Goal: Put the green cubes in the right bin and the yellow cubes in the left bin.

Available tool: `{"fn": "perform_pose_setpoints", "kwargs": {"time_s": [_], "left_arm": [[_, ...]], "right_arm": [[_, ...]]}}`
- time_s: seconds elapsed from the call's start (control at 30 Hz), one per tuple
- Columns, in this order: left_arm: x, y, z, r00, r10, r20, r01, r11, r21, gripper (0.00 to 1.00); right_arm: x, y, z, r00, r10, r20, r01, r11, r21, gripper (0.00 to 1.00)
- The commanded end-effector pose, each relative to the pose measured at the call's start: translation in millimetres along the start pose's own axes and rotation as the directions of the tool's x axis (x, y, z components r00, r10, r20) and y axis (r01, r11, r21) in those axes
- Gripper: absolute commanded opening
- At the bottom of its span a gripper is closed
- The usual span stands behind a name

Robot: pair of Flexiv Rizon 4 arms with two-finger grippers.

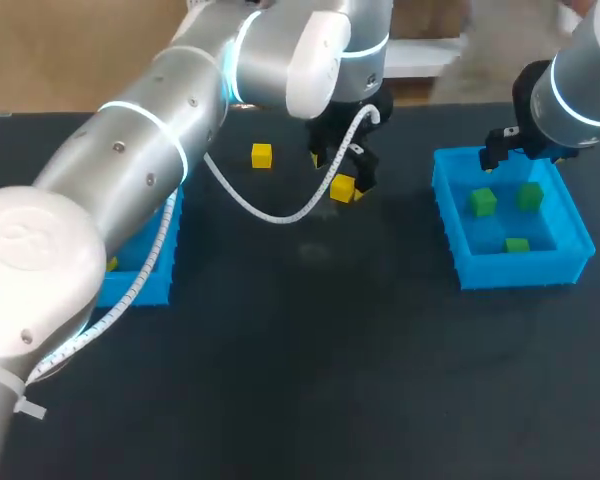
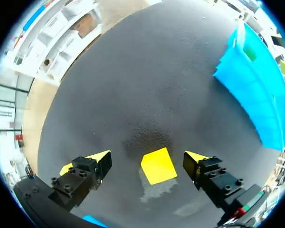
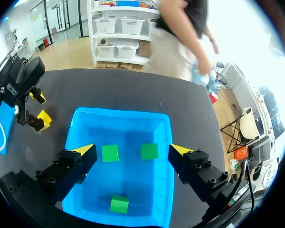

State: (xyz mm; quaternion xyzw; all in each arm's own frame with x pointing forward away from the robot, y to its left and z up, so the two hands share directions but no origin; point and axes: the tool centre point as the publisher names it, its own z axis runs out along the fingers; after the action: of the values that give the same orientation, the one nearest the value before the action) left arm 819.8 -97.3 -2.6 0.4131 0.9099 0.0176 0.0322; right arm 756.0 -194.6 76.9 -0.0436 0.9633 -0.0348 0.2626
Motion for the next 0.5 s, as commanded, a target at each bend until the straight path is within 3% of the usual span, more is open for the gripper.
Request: {"fn": "perform_pose_setpoints", "kwargs": {"time_s": [0.03,0.07,0.1,0.13,0.17,0.2,0.33,0.5], "left_arm": [[-8.0,1.4,0.1,0.99,-0.009,-0.143,0.01,1.0,0.002,1.0],[-7.6,0.8,0.1,0.989,-0.017,-0.144,0.016,1.0,-0.002,0.95],[-7.2,0.4,0.0,0.989,-0.028,-0.147,0.028,1.0,-0.003,0.81],[-6.7,-0.1,-0.2,0.988,-0.032,-0.151,0.031,0.999,-0.01,0.37],[-5.9,-0.5,0.1,0.987,-0.04,-0.156,0.038,0.999,-0.016,0.13],[-5.2,-0.6,0.4,0.985,-0.052,-0.162,0.05,0.999,-0.018,0.0],[-1.5,0.7,2.0,0.977,-0.1,-0.19,0.094,0.995,-0.039,0.0],[0.2,-4.3,-1.8,0.98,-0.082,-0.18,0.082,0.997,-0.011,0.0]], "right_arm": [[1.3,-0.1,-0.4,1.0,0.001,0.005,-0.001,1.0,0.002,1.0],[1.3,-0.1,-0.4,1.0,0.001,0.005,-0.001,1.0,0.002,1.0],[1.3,-0.1,-0.4,1.0,0.001,0.005,-0.001,1.0,0.002,1.0],[1.3,-0.1,-0.4,1.0,0.001,0.005,-0.001,1.0,0.002,1.0],[1.3,-0.1,-0.4,1.0,0.001,0.005,-0.001,1.0,0.002,1.0],[1.3,-0.1,-0.4,1.0,0.001,0.005,-0.001,1.0,0.002,1.0],[1.3,-0.1,-0.4,1.0,0.001,0.005,-0.001,1.0,0.002,1.0],[1.3,-0.1,-0.4,1.0,0.001,0.005,-0.001,1.0,0.002,1.0]]}}
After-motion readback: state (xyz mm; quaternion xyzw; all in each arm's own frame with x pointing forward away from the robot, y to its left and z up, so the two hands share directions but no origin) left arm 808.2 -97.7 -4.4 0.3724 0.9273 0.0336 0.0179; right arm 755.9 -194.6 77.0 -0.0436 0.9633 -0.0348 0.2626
